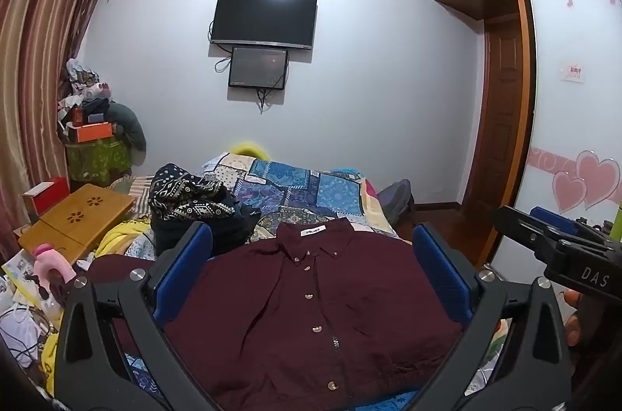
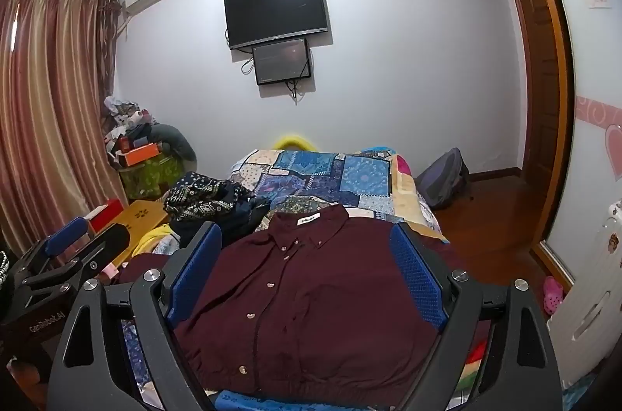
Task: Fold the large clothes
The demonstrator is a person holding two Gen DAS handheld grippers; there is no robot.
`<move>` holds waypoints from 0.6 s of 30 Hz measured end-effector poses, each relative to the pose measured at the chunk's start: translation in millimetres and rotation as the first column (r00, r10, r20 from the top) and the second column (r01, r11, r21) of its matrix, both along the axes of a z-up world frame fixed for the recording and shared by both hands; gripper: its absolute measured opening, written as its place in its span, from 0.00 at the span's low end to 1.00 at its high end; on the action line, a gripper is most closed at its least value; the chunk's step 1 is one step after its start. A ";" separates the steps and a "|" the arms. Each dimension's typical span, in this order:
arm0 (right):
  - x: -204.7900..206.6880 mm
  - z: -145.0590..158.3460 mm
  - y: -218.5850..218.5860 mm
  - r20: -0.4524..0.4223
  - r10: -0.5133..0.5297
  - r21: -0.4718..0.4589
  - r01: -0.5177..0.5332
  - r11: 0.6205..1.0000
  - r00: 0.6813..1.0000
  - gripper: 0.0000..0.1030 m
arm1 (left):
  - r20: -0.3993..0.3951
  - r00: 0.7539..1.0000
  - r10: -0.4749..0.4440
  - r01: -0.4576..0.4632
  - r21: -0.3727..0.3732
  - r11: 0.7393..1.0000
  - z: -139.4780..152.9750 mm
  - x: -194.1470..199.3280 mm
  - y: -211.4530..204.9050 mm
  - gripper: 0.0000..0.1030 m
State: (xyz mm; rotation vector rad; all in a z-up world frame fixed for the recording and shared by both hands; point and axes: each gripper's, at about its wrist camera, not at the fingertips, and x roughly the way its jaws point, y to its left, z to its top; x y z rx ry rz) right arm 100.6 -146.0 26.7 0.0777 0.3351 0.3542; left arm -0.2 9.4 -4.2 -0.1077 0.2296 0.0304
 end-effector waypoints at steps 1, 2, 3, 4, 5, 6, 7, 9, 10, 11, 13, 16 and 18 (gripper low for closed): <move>0.0 0.0 0.4 -0.001 0.000 0.000 0.000 1.000 1.000 0.84 | 0.002 1.000 0.000 0.000 0.002 1.000 -0.3 -0.8 0.2 1.00; 0.5 0.5 -0.5 -0.001 0.000 -0.001 0.000 1.000 1.000 0.84 | 0.002 1.000 0.000 0.000 0.005 1.000 0.6 -1.6 -0.7 1.00; 0.2 -0.9 -0.3 -0.002 0.000 -0.001 0.000 1.000 1.000 0.84 | 0.003 1.000 0.000 0.000 0.006 1.000 0.4 -1.6 -0.5 1.00; -1.2 -2.7 -0.2 -0.001 0.001 -0.002 -0.001 1.000 1.000 0.84 | 0.003 1.000 0.000 0.000 0.006 1.000 0.3 -1.5 -0.2 1.00; -1.2 -2.4 -0.1 -0.002 0.001 -0.003 -0.001 1.000 1.000 0.84 | 0.003 1.000 -0.001 0.001 0.007 1.000 0.2 -1.5 0.2 1.00; -1.6 -2.7 0.4 -0.002 0.001 -0.003 -0.001 1.000 1.000 0.84 | 0.003 1.000 0.000 0.000 0.007 1.000 1.1 -1.2 -0.9 1.00; -1.8 -2.9 0.7 -0.002 0.001 -0.003 -0.001 1.000 1.000 0.84 | 0.003 1.000 0.000 0.000 0.007 1.000 1.0 -1.2 -0.9 1.00; -1.9 -2.7 0.0 -0.003 0.002 -0.004 -0.002 1.000 1.000 0.84 | 0.003 1.000 0.002 -0.002 0.005 1.000 0.8 -1.1 0.1 1.00; -2.8 -3.5 0.8 -0.003 0.002 -0.005 -0.002 1.000 1.000 0.84 | 0.003 1.000 0.002 -0.002 0.004 1.000 0.8 -1.0 0.8 1.00; -3.2 -3.6 0.8 -0.003 0.003 -0.005 -0.003 1.000 1.000 0.84 | 0.003 1.000 0.003 -0.003 0.004 1.000 0.2 -0.4 -0.6 1.00; -3.3 -3.6 1.2 -0.004 0.006 -0.006 -0.006 1.000 1.000 0.84 | 0.002 1.000 0.005 -0.005 0.002 1.000 0.1 -0.4 0.4 1.00; -2.8 -2.3 1.9 -0.006 0.007 -0.008 -0.007 1.000 1.000 0.84 | 0.003 1.000 0.007 -0.007 -0.001 1.000 -0.2 -0.9 1.7 1.00; -3.4 -2.4 2.5 -0.006 0.008 -0.009 -0.008 1.000 1.000 0.84 | 0.004 1.000 0.009 -0.009 -0.002 1.000 -0.6 -1.1 2.7 1.00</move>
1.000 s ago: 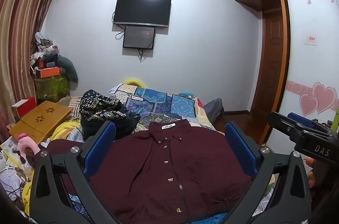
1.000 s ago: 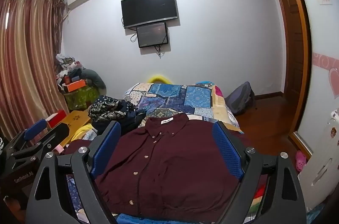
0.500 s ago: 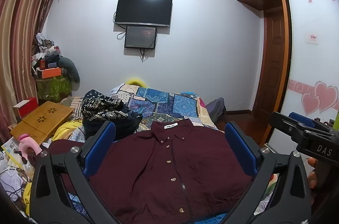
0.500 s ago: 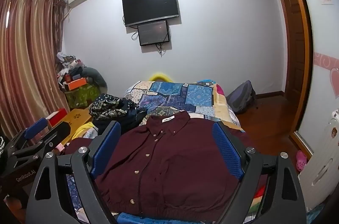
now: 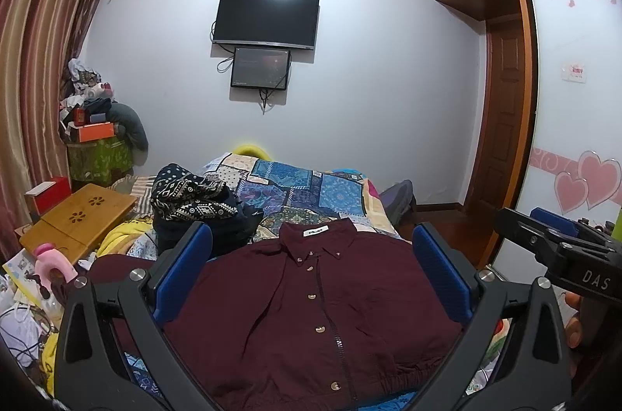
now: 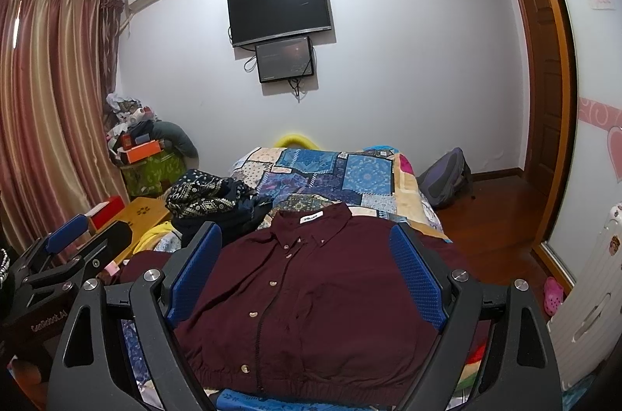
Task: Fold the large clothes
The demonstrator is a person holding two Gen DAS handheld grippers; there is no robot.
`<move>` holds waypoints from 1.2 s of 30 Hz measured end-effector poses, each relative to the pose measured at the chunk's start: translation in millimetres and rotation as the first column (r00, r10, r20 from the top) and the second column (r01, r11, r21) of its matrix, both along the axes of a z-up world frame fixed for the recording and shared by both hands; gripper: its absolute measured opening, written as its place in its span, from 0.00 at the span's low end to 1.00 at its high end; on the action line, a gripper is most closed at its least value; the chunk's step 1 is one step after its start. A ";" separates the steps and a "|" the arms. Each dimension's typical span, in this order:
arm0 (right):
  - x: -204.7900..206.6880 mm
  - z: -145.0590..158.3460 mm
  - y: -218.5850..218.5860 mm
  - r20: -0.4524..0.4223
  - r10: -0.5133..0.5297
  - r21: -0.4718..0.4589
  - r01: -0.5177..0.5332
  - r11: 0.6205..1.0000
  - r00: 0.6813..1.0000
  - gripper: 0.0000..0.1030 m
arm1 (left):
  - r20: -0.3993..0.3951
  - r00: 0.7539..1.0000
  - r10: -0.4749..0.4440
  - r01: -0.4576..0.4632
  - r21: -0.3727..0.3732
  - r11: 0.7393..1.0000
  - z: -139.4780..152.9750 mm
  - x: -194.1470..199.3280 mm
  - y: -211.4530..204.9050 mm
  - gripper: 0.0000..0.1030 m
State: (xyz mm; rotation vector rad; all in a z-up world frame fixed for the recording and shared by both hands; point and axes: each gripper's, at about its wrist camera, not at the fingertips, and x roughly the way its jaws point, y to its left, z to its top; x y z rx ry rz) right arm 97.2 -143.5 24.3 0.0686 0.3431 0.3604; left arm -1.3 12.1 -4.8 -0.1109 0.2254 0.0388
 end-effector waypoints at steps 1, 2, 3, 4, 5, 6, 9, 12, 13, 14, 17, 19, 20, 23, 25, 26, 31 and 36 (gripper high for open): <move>-0.3 -0.1 0.2 0.000 0.000 0.000 0.000 1.000 1.000 0.84 | 0.000 1.000 0.001 -0.001 0.000 1.000 -0.1 0.0 0.4 1.00; 0.3 0.2 0.0 0.000 -0.001 0.000 0.001 1.000 1.000 0.84 | 0.000 1.000 0.002 -0.002 -0.001 1.000 -0.2 0.0 0.8 1.00; 0.0 0.1 0.3 0.000 -0.001 0.000 0.001 1.000 1.000 0.84 | -0.001 1.000 0.002 -0.002 -0.003 1.000 -0.4 0.0 1.2 1.00; -0.1 0.1 0.6 -0.001 -0.001 -0.001 0.001 1.000 1.000 0.84 | -0.001 1.000 0.002 -0.002 -0.003 1.000 -0.7 0.4 0.8 1.00; 0.2 -0.1 0.1 0.000 0.000 0.000 0.000 1.000 1.000 0.84 | -0.001 1.000 0.003 -0.003 -0.004 1.000 -1.0 0.4 1.3 1.00; -0.2 -0.2 0.3 0.000 -0.001 0.000 0.001 1.000 1.000 0.84 | -0.001 1.000 0.004 -0.004 -0.004 1.000 -1.2 0.4 1.6 1.00; 0.2 0.2 0.5 0.000 0.000 -0.001 0.000 1.000 1.000 0.84 | -0.002 1.000 0.005 -0.005 -0.005 1.000 -1.9 1.2 1.3 1.00; 0.8 0.5 -0.3 -0.001 0.000 -0.001 0.000 1.000 1.000 0.84 | -0.002 1.000 0.003 -0.003 -0.007 1.000 -2.4 0.2 1.3 1.00; 0.4 0.1 0.1 -0.001 0.000 -0.001 0.000 1.000 1.000 0.84 | -0.002 1.000 0.003 -0.003 -0.008 1.000 -2.4 0.1 2.0 1.00; 0.7 0.5 -0.1 -0.001 0.000 -0.001 0.000 1.000 1.000 0.84 | -0.002 1.000 0.003 -0.003 -0.008 1.000 -2.5 0.0 2.2 1.00; 0.9 0.4 0.4 0.000 0.000 -0.003 0.000 1.000 1.000 0.84 | -0.002 1.000 0.004 -0.004 -0.009 1.000 -2.8 0.2 2.6 1.00; 1.0 0.6 0.4 -0.001 0.000 -0.003 0.000 1.000 1.000 0.84 | -0.001 1.000 0.005 -0.005 -0.011 1.000 -3.2 0.0 3.0 1.00; 1.0 0.6 0.3 0.000 0.000 -0.003 0.000 1.000 1.000 0.84 | -0.001 1.000 0.006 -0.006 -0.012 1.000 -3.4 -0.1 3.2 1.00; 1.3 1.0 0.1 -0.001 0.000 -0.003 0.000 1.000 1.000 0.84 | -0.004 1.000 0.006 -0.006 -0.016 1.000 -3.5 0.8 3.8 1.00; 1.1 0.8 0.5 -0.002 0.000 -0.003 0.000 1.000 1.000 0.84 | -0.004 1.000 0.006 -0.006 -0.018 1.000 -4.0 0.5 3.9 1.00; 1.2 0.9 0.1 -0.001 0.001 -0.003 -0.001 1.000 1.000 0.84 | -0.003 1.000 0.006 -0.006 -0.018 1.000 -4.2 0.3 3.9 1.00; 1.3 0.8 0.3 0.000 0.001 -0.005 -0.001 1.000 1.000 0.84 | -0.003 1.000 0.008 -0.008 -0.019 1.000 -3.3 0.3 5.1 1.00; 1.2 1.8 0.9 0.002 0.002 -0.008 -0.002 1.000 1.000 0.84 | -0.003 1.000 0.008 -0.008 -0.018 1.000 -3.6 0.2 5.1 1.00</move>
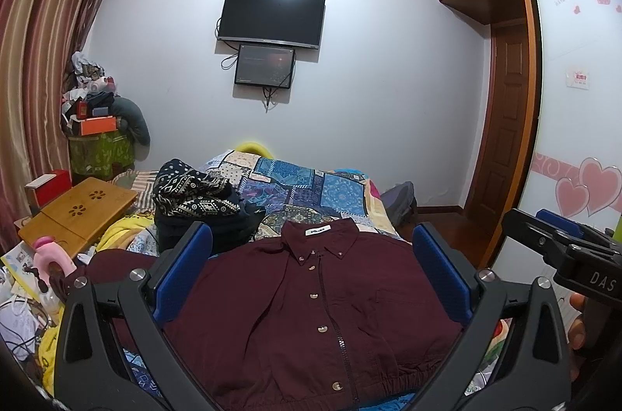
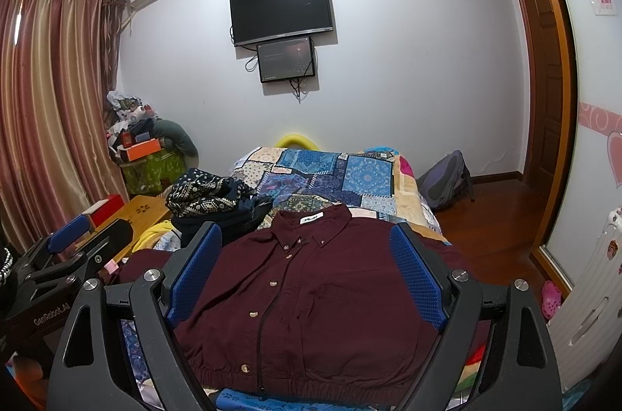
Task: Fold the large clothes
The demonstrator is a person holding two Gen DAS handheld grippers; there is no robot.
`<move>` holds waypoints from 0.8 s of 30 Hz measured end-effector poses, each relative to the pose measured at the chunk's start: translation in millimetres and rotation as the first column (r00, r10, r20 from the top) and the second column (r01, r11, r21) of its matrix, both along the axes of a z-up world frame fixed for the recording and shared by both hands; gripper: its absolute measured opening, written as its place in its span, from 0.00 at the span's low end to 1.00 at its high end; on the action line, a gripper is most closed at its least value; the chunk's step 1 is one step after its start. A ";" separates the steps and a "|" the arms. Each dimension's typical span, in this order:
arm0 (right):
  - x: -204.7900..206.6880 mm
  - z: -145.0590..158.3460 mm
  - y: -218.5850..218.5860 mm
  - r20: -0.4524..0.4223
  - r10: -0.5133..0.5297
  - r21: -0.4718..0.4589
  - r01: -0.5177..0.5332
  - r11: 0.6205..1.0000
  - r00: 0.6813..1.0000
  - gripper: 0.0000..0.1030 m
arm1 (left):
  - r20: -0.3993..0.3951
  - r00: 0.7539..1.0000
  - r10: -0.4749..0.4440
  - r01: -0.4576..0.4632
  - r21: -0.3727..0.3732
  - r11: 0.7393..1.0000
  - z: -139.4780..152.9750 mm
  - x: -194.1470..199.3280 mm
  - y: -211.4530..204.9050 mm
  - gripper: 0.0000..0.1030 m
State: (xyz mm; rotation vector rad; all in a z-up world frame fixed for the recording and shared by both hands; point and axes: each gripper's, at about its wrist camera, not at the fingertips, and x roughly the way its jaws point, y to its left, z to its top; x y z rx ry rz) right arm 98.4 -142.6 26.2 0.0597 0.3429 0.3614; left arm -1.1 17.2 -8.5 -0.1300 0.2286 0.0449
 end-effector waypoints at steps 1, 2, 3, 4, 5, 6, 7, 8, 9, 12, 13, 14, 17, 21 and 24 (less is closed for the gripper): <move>-0.1 0.0 0.0 0.000 0.000 0.000 0.000 1.000 1.000 0.84 | 0.000 1.000 0.001 -0.001 0.000 1.000 -0.3 0.0 0.0 1.00; -0.1 -0.1 0.1 0.001 -0.001 0.000 0.001 1.000 1.000 0.84 | 0.000 1.000 0.002 -0.002 0.000 1.000 -0.6 -0.1 -0.1 1.00; -0.1 -0.2 0.0 0.001 0.000 0.000 0.000 1.000 1.000 0.84 | -0.001 1.000 0.002 -0.002 0.000 1.000 -0.8 0.0 -0.1 1.00; -0.2 -0.4 0.3 0.001 0.000 -0.001 0.000 1.000 1.000 0.84 | 0.000 1.000 0.002 -0.002 -0.002 1.000 -0.2 0.2 1.4 1.00; -0.1 -0.3 0.2 0.001 0.000 -0.001 0.000 1.000 1.000 0.84 | -0.001 1.000 0.003 -0.003 -0.003 1.000 -0.4 0.3 1.6 1.00; -0.2 -0.5 0.4 0.001 0.000 -0.001 0.000 1.000 1.000 0.84 | -0.001 1.000 0.005 -0.005 -0.003 1.000 -0.7 0.4 1.7 1.00; -0.1 -0.8 0.5 0.001 -0.001 -0.002 0.001 1.000 1.000 0.84 | -0.002 1.000 0.006 -0.006 -0.004 1.000 -1.1 0.6 1.8 1.00; 0.0 -0.9 0.5 0.000 -0.001 -0.002 0.001 1.000 1.000 0.84 | -0.003 1.000 0.008 -0.008 -0.005 1.000 -1.0 1.7 3.2 1.00; 0.1 -1.3 0.6 -0.002 -0.001 -0.004 0.001 1.000 1.000 0.84 | -0.004 1.000 0.010 -0.010 -0.005 1.000 -1.6 2.0 3.4 1.00; 2.6 -2.9 1.0 -0.007 -0.001 -0.007 0.001 1.000 1.000 0.84 | -0.010 1.000 0.017 -0.017 -0.011 1.000 -3.8 3.8 5.0 1.00; 3.6 -3.4 1.2 -0.010 -0.001 -0.009 0.000 1.000 1.000 0.84 | -0.013 1.000 0.018 -0.019 -0.013 1.000 -4.7 4.7 5.9 1.00; 4.4 -3.9 1.2 -0.013 0.000 -0.011 0.000 1.000 1.000 0.84 | -0.015 1.000 0.021 -0.021 -0.015 1.000 -5.6 5.7 6.9 1.00; 7.6 -4.3 3.0 -0.020 -0.002 -0.021 0.001 1.000 1.000 0.84 | -0.026 0.999 0.032 -0.033 -0.024 0.999 -7.0 12.5 15.7 1.00; 16.6 -6.6 6.2 -0.033 -0.002 -0.037 0.001 0.999 0.999 0.84 | -0.043 0.997 0.066 -0.067 -0.031 0.997 -11.9 22.3 30.2 1.00; 24.8 -8.5 9.9 -0.042 -0.004 -0.052 0.002 0.999 0.999 0.84 | -0.059 0.992 0.109 -0.112 -0.039 0.993 -15.7 30.8 48.2 1.00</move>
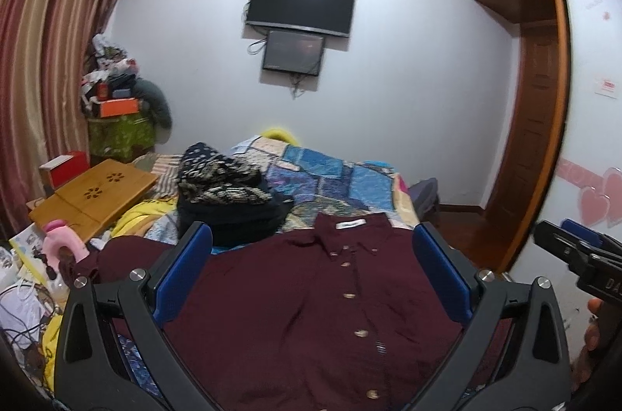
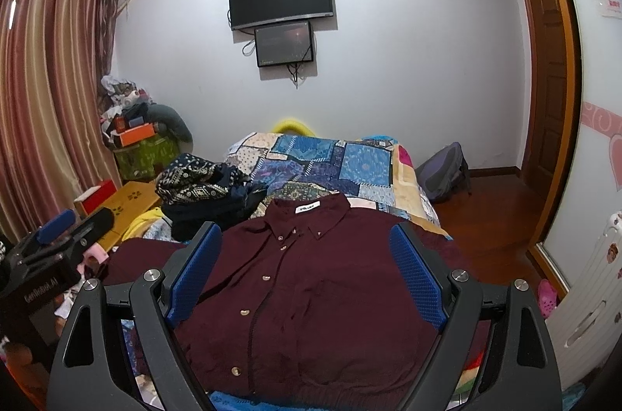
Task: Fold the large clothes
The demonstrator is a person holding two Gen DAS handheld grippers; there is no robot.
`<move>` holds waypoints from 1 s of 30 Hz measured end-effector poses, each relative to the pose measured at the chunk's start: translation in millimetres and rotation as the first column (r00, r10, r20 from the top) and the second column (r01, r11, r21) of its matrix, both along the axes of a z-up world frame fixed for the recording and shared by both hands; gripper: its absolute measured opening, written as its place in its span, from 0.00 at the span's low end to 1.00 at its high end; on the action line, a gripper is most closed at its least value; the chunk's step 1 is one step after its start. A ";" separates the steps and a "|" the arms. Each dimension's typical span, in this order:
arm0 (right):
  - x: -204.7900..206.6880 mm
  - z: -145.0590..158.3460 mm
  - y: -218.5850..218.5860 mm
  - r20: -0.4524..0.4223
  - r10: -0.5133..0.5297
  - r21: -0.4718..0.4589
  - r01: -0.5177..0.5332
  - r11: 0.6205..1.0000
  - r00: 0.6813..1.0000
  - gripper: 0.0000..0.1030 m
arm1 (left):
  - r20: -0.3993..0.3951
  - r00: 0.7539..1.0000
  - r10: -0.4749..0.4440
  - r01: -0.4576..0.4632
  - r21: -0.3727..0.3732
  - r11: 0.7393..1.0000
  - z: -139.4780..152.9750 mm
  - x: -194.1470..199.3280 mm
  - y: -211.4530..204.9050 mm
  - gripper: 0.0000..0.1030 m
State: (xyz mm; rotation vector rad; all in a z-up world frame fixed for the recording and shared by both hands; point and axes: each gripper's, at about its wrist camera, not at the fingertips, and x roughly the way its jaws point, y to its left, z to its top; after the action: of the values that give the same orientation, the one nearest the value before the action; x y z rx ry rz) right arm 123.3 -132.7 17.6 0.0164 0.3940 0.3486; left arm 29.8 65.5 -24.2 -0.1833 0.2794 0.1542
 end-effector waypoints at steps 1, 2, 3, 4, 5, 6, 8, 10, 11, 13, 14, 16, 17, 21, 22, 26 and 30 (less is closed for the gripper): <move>3.3 -0.7 0.9 -0.003 0.000 -0.004 0.000 1.000 1.000 0.84 | -0.004 1.000 0.024 -0.024 -0.004 1.000 -1.3 3.4 8.5 1.00; 5.7 -1.5 2.7 -0.006 -0.001 -0.009 0.001 1.000 1.000 0.84 | -0.008 0.998 0.056 -0.056 -0.007 0.998 -2.6 6.0 17.2 1.00; 8.8 -2.3 3.6 -0.009 -0.002 -0.015 0.002 1.000 1.000 0.84 | -0.010 0.996 0.087 -0.088 -0.011 0.996 -4.0 8.2 26.7 1.00; 12.3 -2.9 4.4 -0.013 -0.005 -0.019 0.004 1.000 1.000 0.84 | -0.014 0.993 0.118 -0.118 -0.012 0.993 -5.6 10.3 37.0 1.00; 15.6 -4.2 6.1 -0.016 -0.006 -0.023 0.006 1.000 1.000 0.84 | -0.022 0.988 0.151 -0.151 -0.010 0.988 -7.4 12.6 47.8 1.00; 19.3 -5.1 6.8 -0.019 -0.008 -0.025 0.008 1.000 1.000 0.84 | -0.030 0.983 0.182 -0.182 -0.006 0.983 -10.9 14.2 59.3 1.00; 27.5 -8.5 8.5 -0.031 -0.012 -0.030 0.011 0.999 0.999 0.84 | -0.050 0.964 0.260 -0.260 0.005 0.966 -16.9 17.1 86.1 1.00; 37.0 -12.1 10.0 -0.046 -0.022 -0.040 0.020 0.999 0.999 0.84 | -0.076 0.942 0.328 -0.328 0.012 0.945 -25.1 19.4 115.2 1.00; 42.4 -15.2 11.3 -0.054 -0.029 -0.046 0.026 0.999 0.998 0.84 | -0.085 0.934 0.347 -0.347 0.012 0.938 -28.7 18.2 125.6 1.00; 52.7 -19.7 13.2 -0.069 -0.045 -0.062 0.041 0.997 0.997 0.84 | -0.125 0.900 0.417 -0.420 0.003 0.907 -42.6 16.9 160.3 1.00; 56.5 -23.3 13.5 -0.074 -0.056 -0.072 0.051 0.996 0.996 0.84 | -0.146 0.884 0.443 -0.449 -0.003 0.894 -49.9 15.9 175.3 1.00; 65.8 -28.6 15.8 -0.084 -0.079 -0.097 0.071 0.993 0.993 0.84 | -0.196 0.851 0.488 -0.500 -0.016 0.866 -66.8 14.0 204.8 1.00; 69.9 -30.7 16.3 -0.088 -0.089 -0.107 0.080 0.991 0.992 0.84 | -0.223 0.834 0.505 -0.522 -0.023 0.853 -76.3 13.0 219.1 1.00; 88.1 -41.5 23.0 -0.118 -0.124 -0.159 0.104 0.982 0.985 0.84 | -0.340 0.762 0.551 -0.598 -0.044 0.800 -119.9 10.5 271.3 0.96; 92.4 -45.2 25.0 -0.128 -0.128 -0.172 0.105 0.979 0.984 0.84 | -0.375 0.741 0.557 -0.613 -0.039 0.789 -132.2 12.2 275.4 0.92; 111.2 -56.7 31.5 -0.170 -0.130 -0.204 0.095 0.974 0.977 0.84 | -0.487 0.683 0.545 -0.641 -0.042 0.766 -176.9 20.4 305.9 0.80; 126.4 -70.8 39.2 -0.249 -0.109 -0.206 0.058 0.977 0.962 0.84 | -0.572 0.665 0.480 -0.644 -0.116 0.756 -216.3 30.7 334.5 0.73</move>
State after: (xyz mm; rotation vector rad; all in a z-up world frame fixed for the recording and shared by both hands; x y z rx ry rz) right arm 249.7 -93.5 -53.2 -0.1154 0.6845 0.2220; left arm 60.5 400.0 -240.4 -0.5533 0.7862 0.8093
